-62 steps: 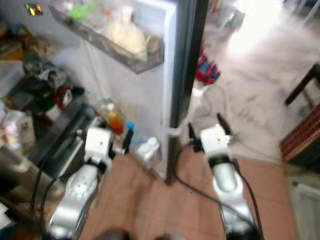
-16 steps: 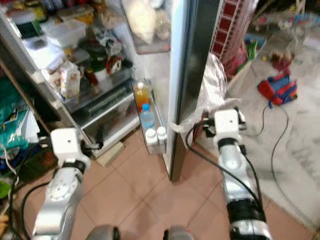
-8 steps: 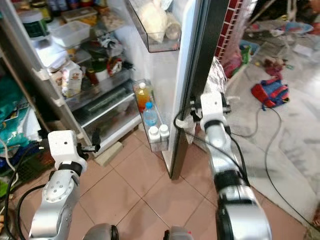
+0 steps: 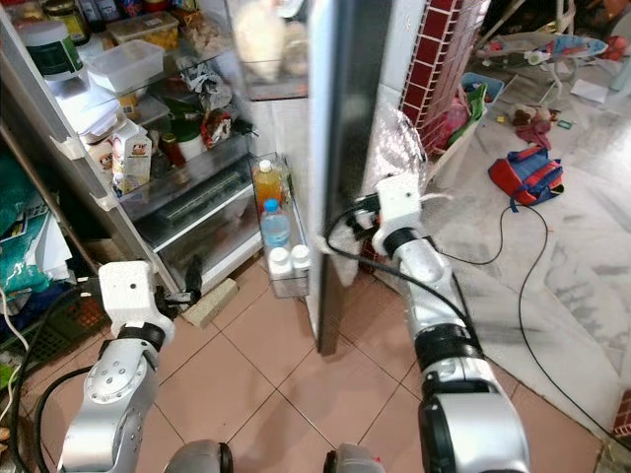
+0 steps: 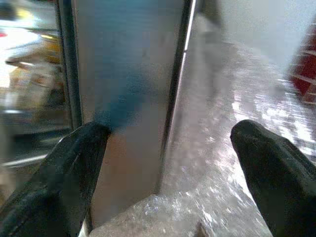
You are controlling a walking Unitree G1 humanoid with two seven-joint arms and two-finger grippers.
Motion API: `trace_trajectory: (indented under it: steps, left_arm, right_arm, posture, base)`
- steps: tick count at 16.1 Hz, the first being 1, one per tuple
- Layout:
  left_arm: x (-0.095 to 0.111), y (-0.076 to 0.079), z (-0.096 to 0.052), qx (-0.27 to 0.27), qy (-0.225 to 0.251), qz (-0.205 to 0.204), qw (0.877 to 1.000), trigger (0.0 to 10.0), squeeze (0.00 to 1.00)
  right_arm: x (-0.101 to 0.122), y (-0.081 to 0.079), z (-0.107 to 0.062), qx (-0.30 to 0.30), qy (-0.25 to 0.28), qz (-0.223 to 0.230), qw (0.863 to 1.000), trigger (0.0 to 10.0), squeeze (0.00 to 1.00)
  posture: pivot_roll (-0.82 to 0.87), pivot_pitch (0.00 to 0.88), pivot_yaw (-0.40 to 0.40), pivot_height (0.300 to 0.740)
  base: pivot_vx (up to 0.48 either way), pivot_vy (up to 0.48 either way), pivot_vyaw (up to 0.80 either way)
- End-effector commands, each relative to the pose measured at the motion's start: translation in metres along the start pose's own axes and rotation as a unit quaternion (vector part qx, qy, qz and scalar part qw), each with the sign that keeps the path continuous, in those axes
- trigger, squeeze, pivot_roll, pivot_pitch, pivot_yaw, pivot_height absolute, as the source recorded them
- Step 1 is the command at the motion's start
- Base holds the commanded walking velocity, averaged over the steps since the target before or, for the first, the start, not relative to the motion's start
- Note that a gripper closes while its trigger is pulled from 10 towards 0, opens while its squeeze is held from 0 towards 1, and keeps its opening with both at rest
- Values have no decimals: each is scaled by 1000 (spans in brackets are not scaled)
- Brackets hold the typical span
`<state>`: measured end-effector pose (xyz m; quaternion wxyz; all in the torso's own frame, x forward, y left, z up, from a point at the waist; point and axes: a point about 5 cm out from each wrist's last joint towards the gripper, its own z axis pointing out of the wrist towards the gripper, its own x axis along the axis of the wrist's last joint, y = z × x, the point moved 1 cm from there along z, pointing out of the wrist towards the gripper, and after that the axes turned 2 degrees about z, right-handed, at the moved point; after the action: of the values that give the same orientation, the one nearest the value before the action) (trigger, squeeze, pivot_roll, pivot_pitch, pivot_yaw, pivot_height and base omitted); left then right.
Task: Restocking fridge
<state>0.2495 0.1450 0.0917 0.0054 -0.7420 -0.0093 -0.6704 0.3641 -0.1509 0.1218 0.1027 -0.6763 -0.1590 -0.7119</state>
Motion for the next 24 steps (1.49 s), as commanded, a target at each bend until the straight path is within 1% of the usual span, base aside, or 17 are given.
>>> trace_trajectory:
  steps: [1, 2, 4, 6, 7, 9, 10, 11, 14, 16, 17, 18, 19, 20, 21, 22, 24]
  left_arm:
    - [2, 0, 2, -6, 4, 5, 1000, 10000, 0]
    - [2, 0, 2, -7, 4, 5, 1000, 10000, 0]
    - [2, 0, 2, -9, 5, 6, 1000, 10000, 0]
    - [3, -1, 1, -11, 8, 10, 1000, 10000, 0]
    - [4, 0, 1, -12, 10, 13, 1000, 10000, 0]
    - [4, -1, 1, -13, 12, 16, 1000, 10000, 0]
    - [4, -1, 1, -13, 12, 16, 1000, 10000, 0]
    - [4, -2, 1, -14, 11, 17, 1000, 10000, 0]
    - [4, 0, 1, -18, 12, 19, 1000, 10000, 0]
    - [3, 1, 1, -20, 11, 18, 1000, 10000, 0]
    - [3, 2, 1, -21, 10, 18, 1000, 10000, 0]
    - [3, 2, 2, -21, 10, 18, 1000, 10000, 0]
    - [2, 3, 2, -22, 8, 17, 1000, 10000, 0]
    - [2, 3, 2, -23, 7, 16, 1000, 10000, 0]
    - [1, 4, 2, -23, 6, 15, 1000, 10000, 0]
    - [0, 5, 2, -24, 5, 13, 1000, 10000, 0]
    - [-2, 7, 3, -27, 3, 9, 1000, 10000, 0]
  right_arm:
    - [2, -18, -1, 79, 8, 30, 996, 10000, 0]
    - [0, -27, -4, 121, 5, 58, 991, 10000, 0]
    - [-1, -45, -12, 199, 4, 108, 974, 10000, 0]
    - [0, -65, -26, 295, -5, 165, 941, 10000, 0]
    - [1, -70, -31, 320, -6, 178, 930, 10000, 0]
    - [0, -71, -37, 334, -15, 191, 923, 10000, 0]
    - [-8, -64, -34, 298, -26, 150, 942, 10000, 0]
    - [-11, -57, -32, 263, -29, 114, 957, 10000, 0]
    - [-6, -42, -30, 178, -3, 79, 981, 10000, 0]
    - [-6, -27, -36, 102, 6, 35, 994, 10000, 0]
    - [-8, -19, -38, 53, 8, 25, 998, 10000, 0]
    - [-8, -15, -39, 29, 10, 16, 999, 10000, 0]
    - [-12, -6, -42, -35, 10, 2, 999, 10000, 0]
    - [-16, -1, -45, -74, 4, 3, 997, 10000, 0]
    - [-21, 1, -48, -99, -7, 11, 995, 10000, 0]
    - [-30, -1, -51, -122, -39, 14, 992, 10000, 0]
    - [-37, -10, -55, -133, -49, 21, 990, 10000, 0]
  posture:
    - [141, 3, -4, 740]
    - [142, 2, -6, 740]
    - [142, 3, -5, 740]
    - [144, 3, -3, 740]
    - [146, 4, -2, 740]
    - [150, 5, 0, 740]
    - [148, 4, 2, 740]
    - [147, 4, 3, 740]
    - [145, 1, 2, 740]
    - [138, 0, 0, 740]
    - [137, 0, 0, 740]
    - [136, 0, 0, 740]
    - [129, 0, 0, 740]
    - [129, 0, 0, 740]
    - [122, 0, -1, 740]
    - [117, 0, 1, 740]
    - [108, 0, 5, 740]
  base:
    - [0, 0, 0]
    - [0, 0, 0]
    - [0, 0, 0]
    - [0, 0, 0]
    - [0, 0, 0]
    - [0, 0, 0]
    - [0, 0, 0]
    - [0, 0, 0]
    - [0, 0, 0]
    - [0, 0, 0]
    - [0, 0, 0]
    - [0, 0, 0]
    - [0, 0, 0]
    - [0, 0, 0]
    - [0, 0, 0]
    - [0, 0, 0]
    - [0, 0, 0]
